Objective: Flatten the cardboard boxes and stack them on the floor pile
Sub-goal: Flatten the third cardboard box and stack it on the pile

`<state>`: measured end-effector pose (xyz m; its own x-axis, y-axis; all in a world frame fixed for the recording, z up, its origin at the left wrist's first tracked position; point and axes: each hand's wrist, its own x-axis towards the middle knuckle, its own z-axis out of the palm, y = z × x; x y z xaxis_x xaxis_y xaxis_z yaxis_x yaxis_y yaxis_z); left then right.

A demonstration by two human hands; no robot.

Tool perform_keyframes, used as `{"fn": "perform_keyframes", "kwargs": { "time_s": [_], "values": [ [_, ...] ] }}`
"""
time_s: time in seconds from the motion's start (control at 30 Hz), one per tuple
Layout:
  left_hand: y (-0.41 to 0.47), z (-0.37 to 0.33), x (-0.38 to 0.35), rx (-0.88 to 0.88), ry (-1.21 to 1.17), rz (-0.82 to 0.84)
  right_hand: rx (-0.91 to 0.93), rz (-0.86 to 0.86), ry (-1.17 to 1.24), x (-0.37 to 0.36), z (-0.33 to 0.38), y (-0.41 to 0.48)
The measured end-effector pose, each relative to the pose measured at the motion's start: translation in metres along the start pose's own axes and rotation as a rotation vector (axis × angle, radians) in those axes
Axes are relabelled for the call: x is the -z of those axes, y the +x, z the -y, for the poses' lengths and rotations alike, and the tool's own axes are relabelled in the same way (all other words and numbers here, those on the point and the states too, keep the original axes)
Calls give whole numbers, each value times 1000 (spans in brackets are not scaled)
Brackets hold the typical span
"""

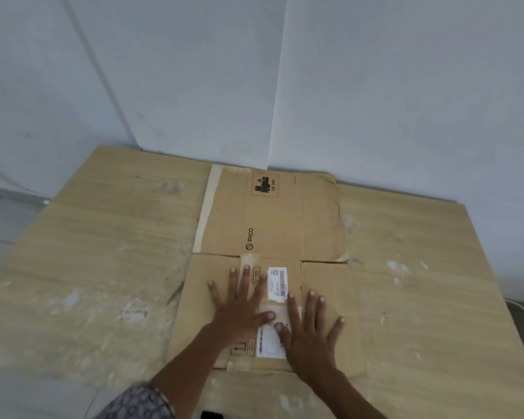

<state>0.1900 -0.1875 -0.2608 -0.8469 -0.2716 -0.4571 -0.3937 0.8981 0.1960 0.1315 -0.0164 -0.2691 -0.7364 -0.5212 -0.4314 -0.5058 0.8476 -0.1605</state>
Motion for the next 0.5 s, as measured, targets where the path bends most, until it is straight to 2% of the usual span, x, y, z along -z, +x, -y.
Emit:
{"fn": "perform_keyframes", "kwargs": {
  "time_s": [0.1, 0.23, 0.37, 0.43, 0.5],
  "values": [
    [-1, 2, 2, -15, -36, 33, 3, 71, -12, -3, -8, -7],
    [-18, 12, -2, -73, -98, -6, 70, 40, 34, -2, -9, -1],
    [-59, 24, -25, -260, 101, -49, 37, 79, 23, 4, -7, -4],
    [-70, 29, -26, -261, 152, 8, 45, 82, 18, 5, -6, -5],
    [-67, 28, -16, -250, 199, -12, 60, 96, 24, 6, -8, -4]
  ]
}}
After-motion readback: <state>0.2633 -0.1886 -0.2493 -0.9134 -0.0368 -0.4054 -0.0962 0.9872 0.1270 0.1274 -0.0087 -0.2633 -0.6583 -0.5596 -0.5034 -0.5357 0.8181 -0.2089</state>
